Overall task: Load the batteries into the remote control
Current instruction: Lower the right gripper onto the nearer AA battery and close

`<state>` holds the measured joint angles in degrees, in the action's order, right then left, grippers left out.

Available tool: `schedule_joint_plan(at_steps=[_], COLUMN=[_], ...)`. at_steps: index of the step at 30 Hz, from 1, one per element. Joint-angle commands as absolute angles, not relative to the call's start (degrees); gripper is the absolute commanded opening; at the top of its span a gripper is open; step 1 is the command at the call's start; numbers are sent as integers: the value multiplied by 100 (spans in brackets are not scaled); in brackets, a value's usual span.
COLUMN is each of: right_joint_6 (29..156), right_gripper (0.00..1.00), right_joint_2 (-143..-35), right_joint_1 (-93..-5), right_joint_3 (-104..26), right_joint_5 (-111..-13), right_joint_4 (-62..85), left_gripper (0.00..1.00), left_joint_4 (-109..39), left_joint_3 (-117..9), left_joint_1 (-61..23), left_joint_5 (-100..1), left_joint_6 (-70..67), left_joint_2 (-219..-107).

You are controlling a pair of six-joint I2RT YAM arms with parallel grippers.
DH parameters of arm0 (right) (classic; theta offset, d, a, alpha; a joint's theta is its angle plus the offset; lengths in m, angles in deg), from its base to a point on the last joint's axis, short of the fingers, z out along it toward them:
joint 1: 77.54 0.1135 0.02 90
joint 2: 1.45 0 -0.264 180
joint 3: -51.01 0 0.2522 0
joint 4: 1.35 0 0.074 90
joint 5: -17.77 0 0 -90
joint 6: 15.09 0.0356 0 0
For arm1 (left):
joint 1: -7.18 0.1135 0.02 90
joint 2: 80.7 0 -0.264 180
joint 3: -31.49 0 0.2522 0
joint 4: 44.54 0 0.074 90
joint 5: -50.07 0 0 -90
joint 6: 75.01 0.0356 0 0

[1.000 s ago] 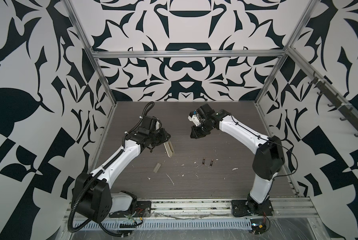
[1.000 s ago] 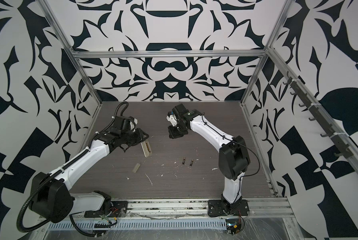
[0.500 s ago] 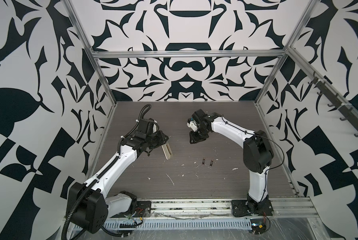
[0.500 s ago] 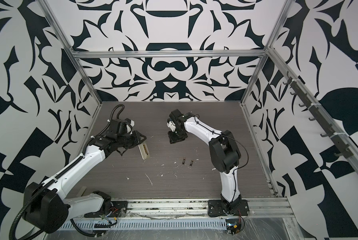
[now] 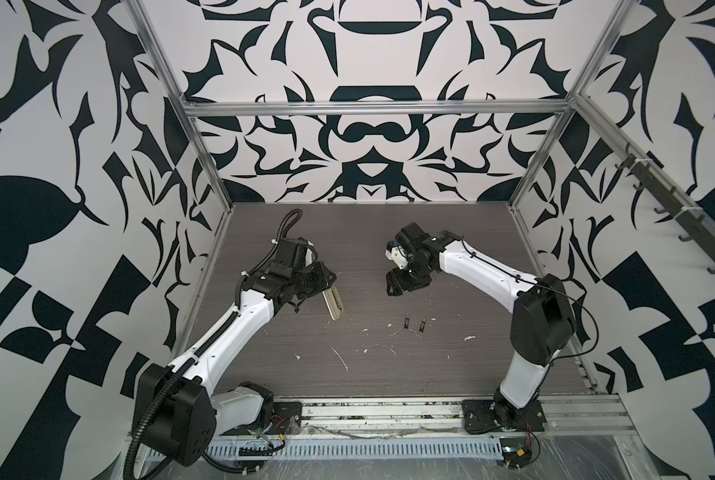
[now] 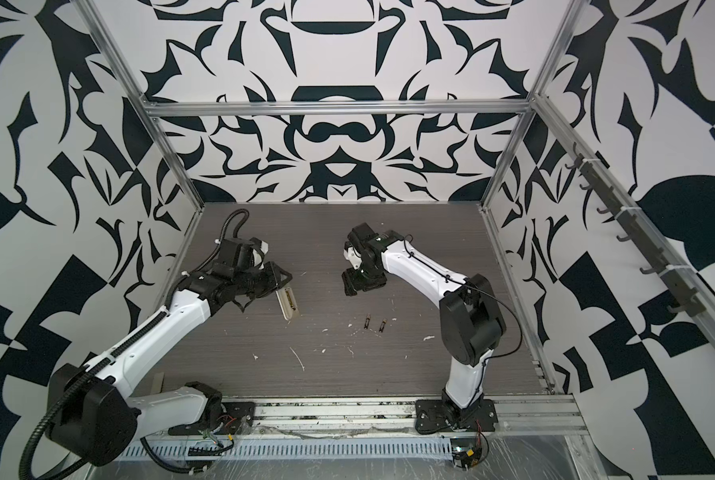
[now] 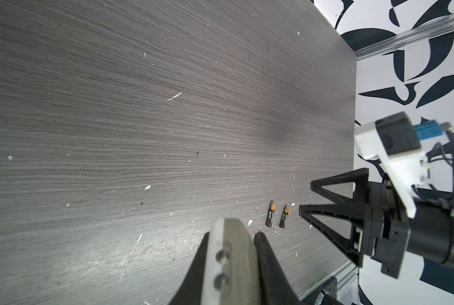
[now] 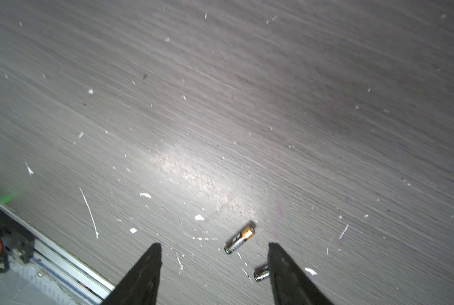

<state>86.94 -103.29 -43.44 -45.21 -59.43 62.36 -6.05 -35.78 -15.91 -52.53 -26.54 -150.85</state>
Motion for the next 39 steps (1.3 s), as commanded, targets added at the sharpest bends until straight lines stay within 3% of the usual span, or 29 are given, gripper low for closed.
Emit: schedule_joint_plan(at_steps=[1, 7, 20, 39], right_joint_6=[8761, 9081, 9692, 9707], right_gripper=[73, 78, 75, 50], right_joint_2=[-9984, -9650, -9324, -10200], right_joint_1=[-4335, -4487, -5311, -5301], right_joint_3=[-4310, -3864, -2719, -2638], right_joint_5=[-6075, -6084, -5769, -5766], right_joint_4=[6542, 6665, 6376, 5890], left_gripper=[0, 0, 0, 0], left_joint_4=[-616, -883, -1966, -2488], left_joint_3=[-3706, -3560, -3080, -2998], left_joint_1=[-1560, -1636, -2103, -2370], left_joint_5=[-5221, -5300, -5310, -5364], left_joint_6=[-2606, -2614, -2947, -3104], left_joint_2=[-15097, -15007, -15123, -15330])
